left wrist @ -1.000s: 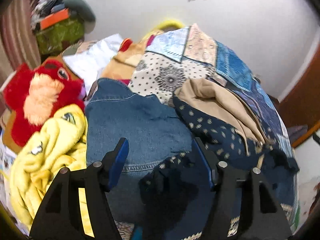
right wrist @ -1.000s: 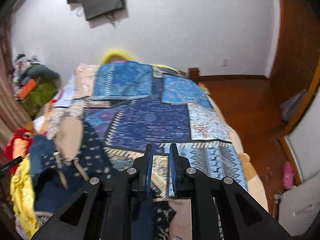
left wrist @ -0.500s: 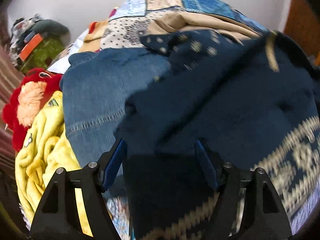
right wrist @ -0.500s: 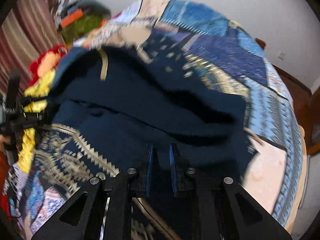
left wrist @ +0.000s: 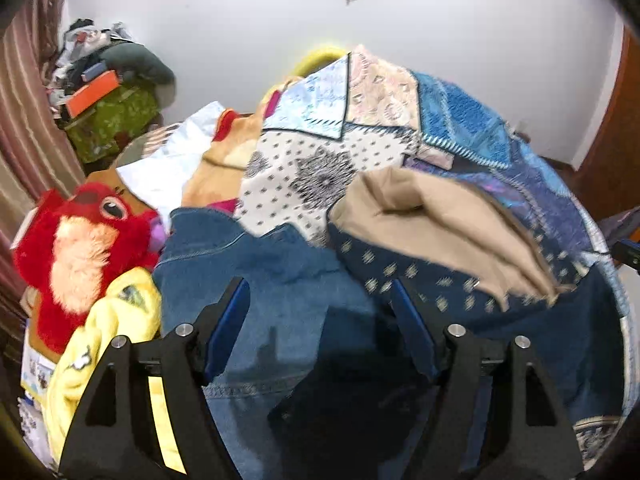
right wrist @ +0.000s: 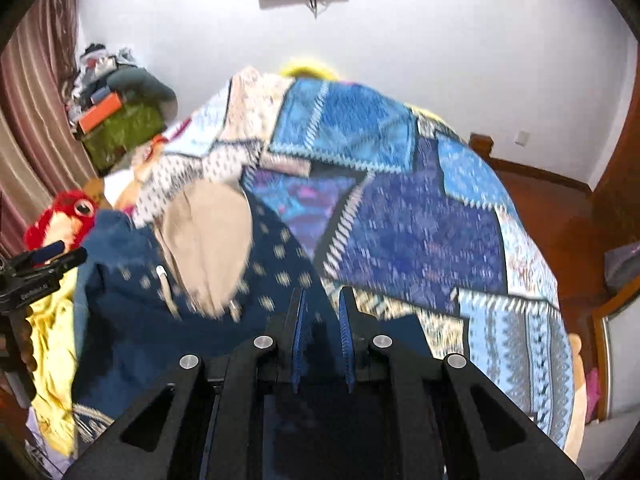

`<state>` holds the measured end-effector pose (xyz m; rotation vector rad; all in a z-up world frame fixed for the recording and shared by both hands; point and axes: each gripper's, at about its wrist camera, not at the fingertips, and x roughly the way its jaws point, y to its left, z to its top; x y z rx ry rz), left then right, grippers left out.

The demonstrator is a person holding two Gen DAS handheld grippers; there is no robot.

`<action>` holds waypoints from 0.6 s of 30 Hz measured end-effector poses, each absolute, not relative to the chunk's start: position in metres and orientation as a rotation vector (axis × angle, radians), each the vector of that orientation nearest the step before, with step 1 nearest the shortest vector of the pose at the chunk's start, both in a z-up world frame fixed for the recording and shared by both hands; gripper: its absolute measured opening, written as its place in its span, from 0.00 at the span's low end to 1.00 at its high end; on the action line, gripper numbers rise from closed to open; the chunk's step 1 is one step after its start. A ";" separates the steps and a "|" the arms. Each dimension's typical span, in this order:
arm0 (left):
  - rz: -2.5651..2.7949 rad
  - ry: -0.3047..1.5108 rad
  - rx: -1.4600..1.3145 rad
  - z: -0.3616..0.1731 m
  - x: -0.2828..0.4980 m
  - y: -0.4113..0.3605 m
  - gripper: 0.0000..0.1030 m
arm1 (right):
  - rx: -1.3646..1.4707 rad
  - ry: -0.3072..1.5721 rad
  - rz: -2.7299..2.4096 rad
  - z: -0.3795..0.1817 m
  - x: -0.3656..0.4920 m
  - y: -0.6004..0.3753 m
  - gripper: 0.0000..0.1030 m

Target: Fold large clothes

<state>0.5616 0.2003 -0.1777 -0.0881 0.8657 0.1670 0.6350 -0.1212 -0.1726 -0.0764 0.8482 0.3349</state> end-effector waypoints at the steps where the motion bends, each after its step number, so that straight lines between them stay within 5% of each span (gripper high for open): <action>1: 0.151 0.870 -0.096 -0.177 0.566 0.200 0.76 | -0.079 0.847 0.341 -0.169 0.635 -0.121 0.12; 18: 0.068 1.084 -0.457 -0.278 0.653 0.225 0.80 | -0.462 0.899 0.349 -0.235 0.714 0.000 0.12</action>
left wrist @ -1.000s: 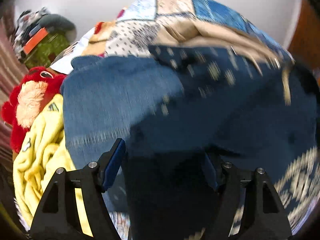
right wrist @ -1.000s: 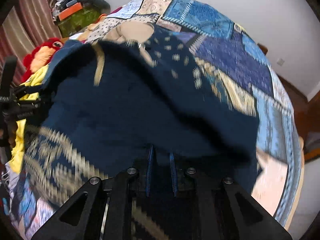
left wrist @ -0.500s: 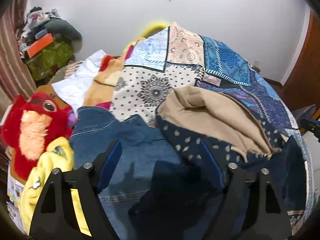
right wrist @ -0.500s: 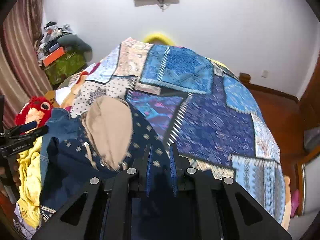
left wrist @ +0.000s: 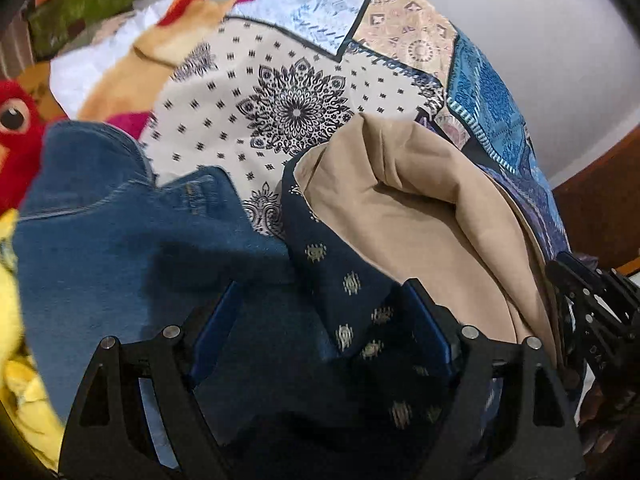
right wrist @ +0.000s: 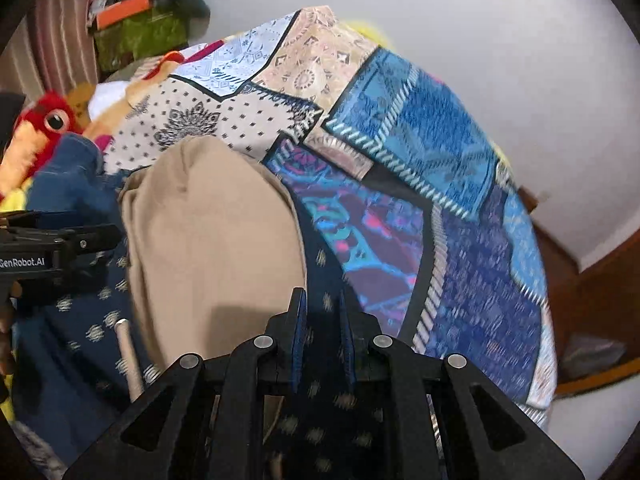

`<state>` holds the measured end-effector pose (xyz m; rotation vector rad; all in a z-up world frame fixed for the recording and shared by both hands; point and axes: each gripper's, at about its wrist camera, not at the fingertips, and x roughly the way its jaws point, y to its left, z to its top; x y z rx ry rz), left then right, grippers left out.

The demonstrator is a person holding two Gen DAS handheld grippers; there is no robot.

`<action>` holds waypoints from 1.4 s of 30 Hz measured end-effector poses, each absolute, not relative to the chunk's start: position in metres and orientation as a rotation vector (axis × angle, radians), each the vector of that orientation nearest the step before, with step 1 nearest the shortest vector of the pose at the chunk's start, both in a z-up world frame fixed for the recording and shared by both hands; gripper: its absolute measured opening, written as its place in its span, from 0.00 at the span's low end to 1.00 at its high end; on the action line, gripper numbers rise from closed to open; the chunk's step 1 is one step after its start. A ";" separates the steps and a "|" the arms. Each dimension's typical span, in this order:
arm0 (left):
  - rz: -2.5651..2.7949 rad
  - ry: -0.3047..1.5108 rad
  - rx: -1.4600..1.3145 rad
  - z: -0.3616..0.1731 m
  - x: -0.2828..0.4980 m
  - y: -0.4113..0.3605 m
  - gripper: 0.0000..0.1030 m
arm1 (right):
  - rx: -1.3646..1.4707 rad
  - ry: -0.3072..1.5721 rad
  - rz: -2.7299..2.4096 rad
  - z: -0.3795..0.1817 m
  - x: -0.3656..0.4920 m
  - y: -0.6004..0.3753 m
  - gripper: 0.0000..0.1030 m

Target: Fold large clothes

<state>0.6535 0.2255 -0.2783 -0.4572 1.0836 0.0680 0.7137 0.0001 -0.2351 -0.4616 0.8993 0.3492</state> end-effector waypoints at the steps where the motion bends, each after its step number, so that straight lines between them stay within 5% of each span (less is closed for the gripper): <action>1: 0.065 1.077 -0.481 -0.282 0.656 0.227 0.79 | -0.438 0.895 0.359 -0.234 0.715 -0.001 0.12; 3: 0.054 1.072 -0.520 -0.286 0.662 0.228 0.70 | -0.390 0.921 0.389 -0.236 0.718 -0.006 0.12; 5: 0.024 1.063 -0.527 -0.287 0.667 0.226 0.33 | -0.359 0.944 0.399 -0.239 0.718 -0.010 0.12; 8: 0.037 1.050 -0.437 -0.281 0.672 0.217 0.12 | -0.309 0.972 0.393 -0.246 0.715 -0.024 0.12; 23: -0.128 0.667 0.044 -0.106 0.574 0.093 0.08 | -0.103 0.949 0.473 -0.185 0.615 -0.114 0.12; 31: -0.285 0.809 0.200 -0.170 0.471 0.037 0.08 | -0.157 0.932 0.464 -0.174 0.530 -0.149 0.12; 36: -0.257 0.969 0.124 -0.240 0.456 0.046 0.08 | -0.165 1.009 0.450 -0.212 0.506 -0.163 0.12; 42: -0.260 0.932 0.058 -0.245 0.440 0.061 0.17 | -0.291 1.065 0.374 -0.277 0.499 -0.168 0.12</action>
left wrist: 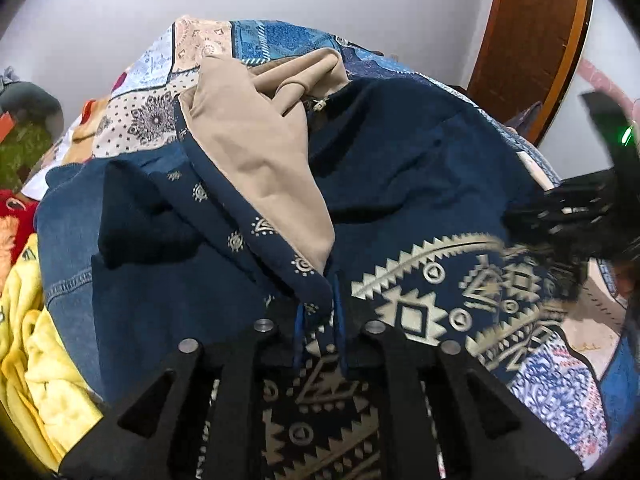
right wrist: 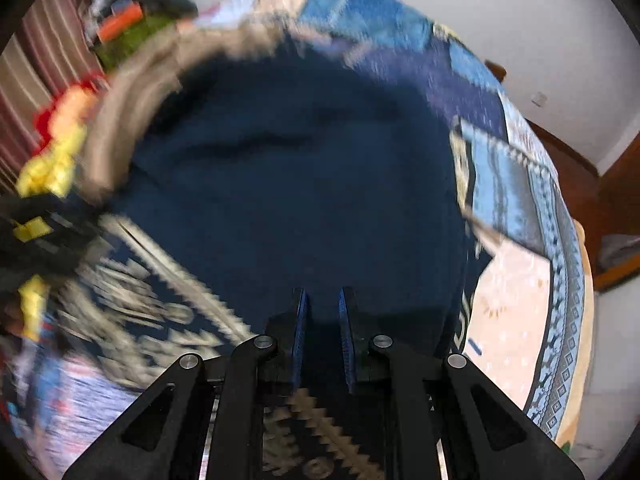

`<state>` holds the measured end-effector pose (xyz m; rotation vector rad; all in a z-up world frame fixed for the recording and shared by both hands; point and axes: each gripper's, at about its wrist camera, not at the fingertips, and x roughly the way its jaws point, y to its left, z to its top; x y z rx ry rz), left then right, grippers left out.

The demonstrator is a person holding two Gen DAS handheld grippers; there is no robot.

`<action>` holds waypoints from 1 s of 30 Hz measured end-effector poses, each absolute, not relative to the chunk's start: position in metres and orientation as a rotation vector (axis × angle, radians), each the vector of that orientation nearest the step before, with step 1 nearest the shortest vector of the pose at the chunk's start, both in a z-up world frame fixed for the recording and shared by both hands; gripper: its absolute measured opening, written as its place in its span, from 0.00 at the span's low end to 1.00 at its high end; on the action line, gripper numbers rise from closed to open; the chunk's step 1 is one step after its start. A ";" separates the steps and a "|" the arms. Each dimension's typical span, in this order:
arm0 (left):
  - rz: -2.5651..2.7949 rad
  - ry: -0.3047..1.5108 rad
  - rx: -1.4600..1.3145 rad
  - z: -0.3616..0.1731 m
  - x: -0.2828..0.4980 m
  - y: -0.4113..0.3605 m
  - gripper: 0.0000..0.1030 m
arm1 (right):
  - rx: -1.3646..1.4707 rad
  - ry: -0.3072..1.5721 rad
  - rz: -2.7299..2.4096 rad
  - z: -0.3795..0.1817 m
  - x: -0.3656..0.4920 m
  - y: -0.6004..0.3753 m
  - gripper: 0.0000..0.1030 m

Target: Fold large clothes

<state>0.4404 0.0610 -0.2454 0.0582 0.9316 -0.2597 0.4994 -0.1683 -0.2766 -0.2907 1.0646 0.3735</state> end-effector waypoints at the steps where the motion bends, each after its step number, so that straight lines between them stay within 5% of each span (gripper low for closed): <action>1: -0.271 0.937 0.055 -0.243 0.440 0.061 0.28 | -0.301 1.048 0.368 -0.277 0.496 -0.169 0.12; 4: -0.278 0.960 0.068 -0.237 0.432 0.063 0.65 | -0.370 1.012 0.293 -0.276 0.489 -0.168 0.12; 20: -0.107 0.916 -0.021 -0.199 0.425 0.129 0.65 | -0.463 0.891 0.071 -0.269 0.453 -0.190 0.12; 22: -0.087 0.936 -0.013 -0.208 0.426 0.131 0.65 | -0.540 0.863 -0.011 -0.274 0.451 -0.198 0.61; 23: -0.077 0.942 -0.006 -0.212 0.425 0.132 0.65 | -0.598 0.810 -0.107 -0.274 0.450 -0.202 0.99; 30: -0.077 0.910 0.007 -0.202 0.419 0.135 0.65 | -0.393 0.893 0.049 -0.246 0.468 -0.233 1.00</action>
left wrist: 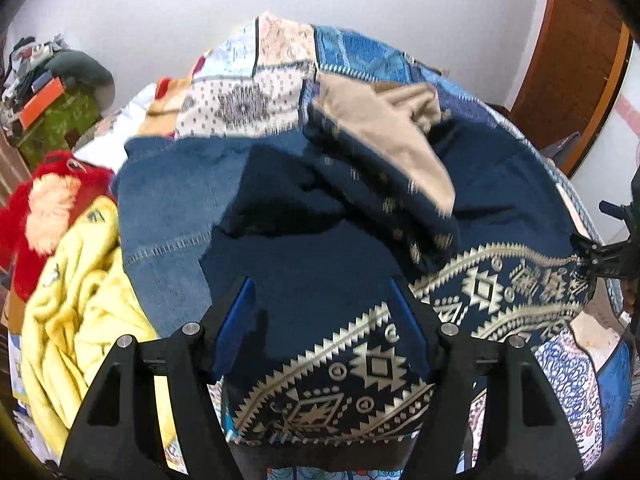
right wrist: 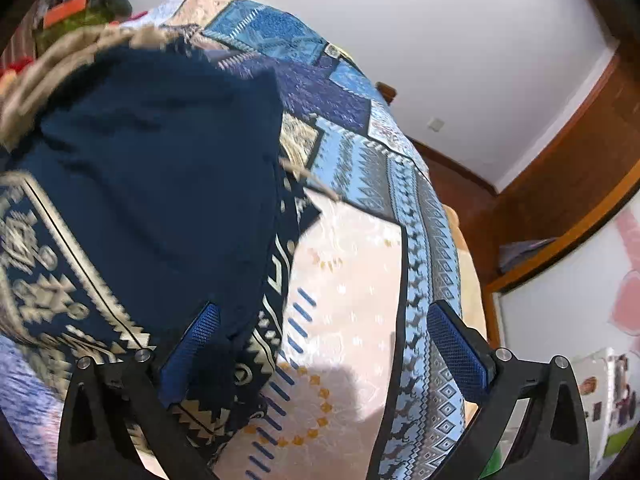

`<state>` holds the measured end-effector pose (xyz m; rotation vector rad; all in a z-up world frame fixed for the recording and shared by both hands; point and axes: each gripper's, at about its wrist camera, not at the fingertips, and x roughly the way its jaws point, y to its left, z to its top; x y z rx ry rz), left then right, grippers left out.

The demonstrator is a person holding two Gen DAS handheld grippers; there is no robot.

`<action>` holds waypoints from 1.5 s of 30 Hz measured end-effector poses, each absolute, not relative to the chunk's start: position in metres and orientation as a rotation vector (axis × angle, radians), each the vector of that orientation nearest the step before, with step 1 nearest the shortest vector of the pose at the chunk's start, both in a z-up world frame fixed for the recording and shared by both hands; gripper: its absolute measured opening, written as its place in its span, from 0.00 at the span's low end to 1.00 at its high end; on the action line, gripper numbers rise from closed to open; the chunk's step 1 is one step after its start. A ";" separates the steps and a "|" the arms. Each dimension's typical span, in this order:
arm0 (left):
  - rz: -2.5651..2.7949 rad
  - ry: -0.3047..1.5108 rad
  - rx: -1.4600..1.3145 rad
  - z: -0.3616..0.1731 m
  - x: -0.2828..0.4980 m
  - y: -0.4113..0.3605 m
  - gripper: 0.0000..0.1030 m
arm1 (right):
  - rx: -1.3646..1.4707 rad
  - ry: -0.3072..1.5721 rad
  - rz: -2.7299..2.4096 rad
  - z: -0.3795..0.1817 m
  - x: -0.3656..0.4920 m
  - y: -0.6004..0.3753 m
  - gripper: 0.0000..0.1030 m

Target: Fold large clothes

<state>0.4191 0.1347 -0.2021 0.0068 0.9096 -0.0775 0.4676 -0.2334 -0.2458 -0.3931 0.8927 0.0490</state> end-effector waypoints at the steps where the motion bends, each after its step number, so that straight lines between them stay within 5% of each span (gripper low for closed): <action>1: -0.083 0.890 0.005 -0.195 0.422 0.135 0.65 | -0.358 0.863 0.085 -0.231 0.471 -0.231 1.00; 9: -0.078 0.812 -0.016 -0.155 0.484 0.149 0.66 | -0.189 0.815 0.358 -0.168 0.548 -0.166 1.00; 16: -0.137 0.944 -0.181 -0.181 0.575 0.165 0.66 | -0.188 0.864 0.386 -0.180 0.659 -0.087 0.99; 19: -0.172 1.083 -0.258 -0.210 0.614 0.164 0.66 | -0.239 0.976 0.369 -0.210 0.713 -0.053 0.75; 21: -0.191 1.120 -0.301 -0.222 0.631 0.163 0.66 | -0.258 1.053 0.384 -0.235 0.732 -0.036 0.44; 22: -0.199 1.123 -0.308 -0.225 0.636 0.162 0.64 | -0.266 1.077 0.382 -0.245 0.737 -0.031 0.36; 26: -0.206 1.117 -0.309 -0.231 0.647 0.154 0.29 | -0.232 0.970 0.297 -0.248 0.728 -0.037 0.12; 29: -0.196 1.091 -0.287 -0.224 0.644 0.147 0.12 | -0.111 0.931 0.289 -0.236 0.715 -0.061 0.07; 38: -0.225 0.804 -0.085 -0.135 0.575 0.102 0.10 | -0.047 0.764 0.379 -0.157 0.621 -0.113 0.05; 45: -0.344 0.728 0.081 -0.111 0.502 0.041 0.09 | -0.079 0.765 0.373 -0.164 0.524 -0.155 0.05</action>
